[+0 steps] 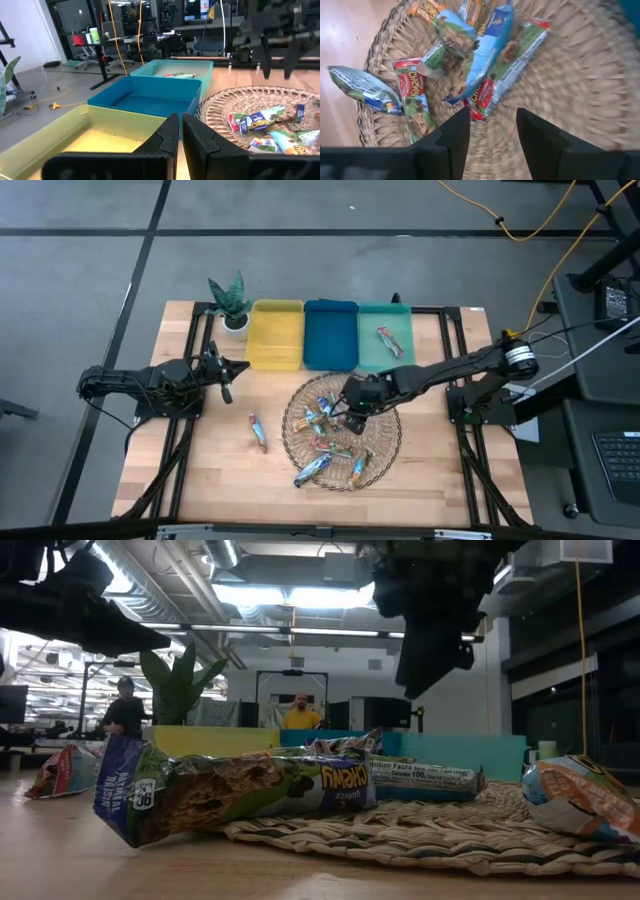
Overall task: Pick and place Granola Bars by type
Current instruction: Put the red granola bar into the green bin
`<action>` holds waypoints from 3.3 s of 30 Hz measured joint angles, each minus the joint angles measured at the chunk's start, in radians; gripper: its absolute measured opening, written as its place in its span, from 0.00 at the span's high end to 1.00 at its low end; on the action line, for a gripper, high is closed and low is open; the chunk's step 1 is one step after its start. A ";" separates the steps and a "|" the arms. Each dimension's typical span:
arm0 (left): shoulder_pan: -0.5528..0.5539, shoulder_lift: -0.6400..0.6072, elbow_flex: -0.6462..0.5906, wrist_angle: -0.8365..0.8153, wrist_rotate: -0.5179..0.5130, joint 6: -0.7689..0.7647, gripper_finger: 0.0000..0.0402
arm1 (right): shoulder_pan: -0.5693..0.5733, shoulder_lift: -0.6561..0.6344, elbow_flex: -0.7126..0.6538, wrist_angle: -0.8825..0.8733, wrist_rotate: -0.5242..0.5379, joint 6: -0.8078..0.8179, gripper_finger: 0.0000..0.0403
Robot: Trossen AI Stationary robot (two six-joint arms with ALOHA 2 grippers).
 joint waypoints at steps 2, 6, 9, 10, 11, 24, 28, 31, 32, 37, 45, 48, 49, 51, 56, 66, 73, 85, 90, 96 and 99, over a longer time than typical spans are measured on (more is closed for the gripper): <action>0.000 0.000 0.000 0.000 0.000 -0.026 0.96 | 0.000 0.025 0.000 0.025 -0.015 0.025 0.55; 0.000 0.000 0.000 0.000 0.000 -0.058 0.96 | 0.000 0.074 0.000 0.047 -0.022 0.078 0.47; 0.000 0.000 0.000 0.000 0.000 -0.067 0.96 | 0.000 0.097 0.000 0.051 -0.022 0.115 0.41; 0.000 0.000 0.000 0.000 0.000 -0.067 0.96 | 0.000 0.104 0.000 0.051 -0.022 0.120 0.39; 0.000 0.000 0.000 0.000 0.000 -0.067 0.96 | 0.000 0.109 0.000 0.050 -0.022 0.122 0.37; 0.000 0.000 0.000 0.000 0.000 -0.067 0.96 | 0.014 0.177 -0.001 0.046 -0.030 0.143 0.34; 0.000 0.000 0.000 0.001 -0.001 -0.067 0.96 | 0.014 0.200 0.000 0.064 -0.030 0.142 0.34; 0.000 0.000 0.000 0.002 0.000 -0.067 0.96 | 0.013 0.227 0.000 0.081 -0.040 0.142 0.34; 0.000 0.000 0.000 0.003 0.000 -0.067 0.96 | 0.013 0.234 0.000 0.088 -0.048 0.140 0.34; 0.000 0.000 0.000 0.003 0.000 -0.067 0.96 | 0.013 0.250 0.002 0.113 -0.057 0.139 0.40; 0.000 0.000 0.000 0.004 0.000 -0.067 0.96 | 0.010 0.248 0.000 0.112 -0.067 0.138 0.68; 0.000 0.000 0.000 0.004 0.000 -0.067 0.96 | 0.010 0.248 0.000 0.114 -0.079 0.138 0.79; 0.000 0.000 0.000 0.004 0.000 -0.067 0.96 | 0.011 0.248 0.000 0.114 -0.086 0.138 0.83; 0.000 0.000 0.000 0.004 0.000 -0.067 0.96 | 0.011 0.248 0.000 0.114 -0.106 0.133 0.89; 0.000 0.000 0.000 0.004 0.000 -0.067 0.96 | 0.010 0.245 0.000 0.112 -0.145 0.117 0.95; 0.000 0.000 0.000 0.002 0.000 -0.067 0.96 | 0.011 0.243 0.138 -0.070 -0.122 0.045 0.96; 0.000 0.000 0.000 0.002 0.000 -0.067 0.96 | 0.010 0.243 0.291 -0.235 -0.044 -0.017 0.96; 0.000 0.000 0.000 0.001 0.000 -0.067 0.96 | 0.010 0.241 0.526 -0.396 0.018 -0.104 0.96; 0.000 0.000 0.000 0.001 0.000 -0.067 0.96 | 0.010 0.241 0.634 -0.502 0.067 -0.144 0.97; 0.000 0.000 0.000 0.001 0.000 -0.067 0.96 | 0.010 0.241 0.794 -0.636 0.178 -0.185 0.96; 0.000 0.000 0.000 0.001 0.000 -0.067 0.96 | 0.010 0.241 0.874 -0.699 0.219 -0.223 0.97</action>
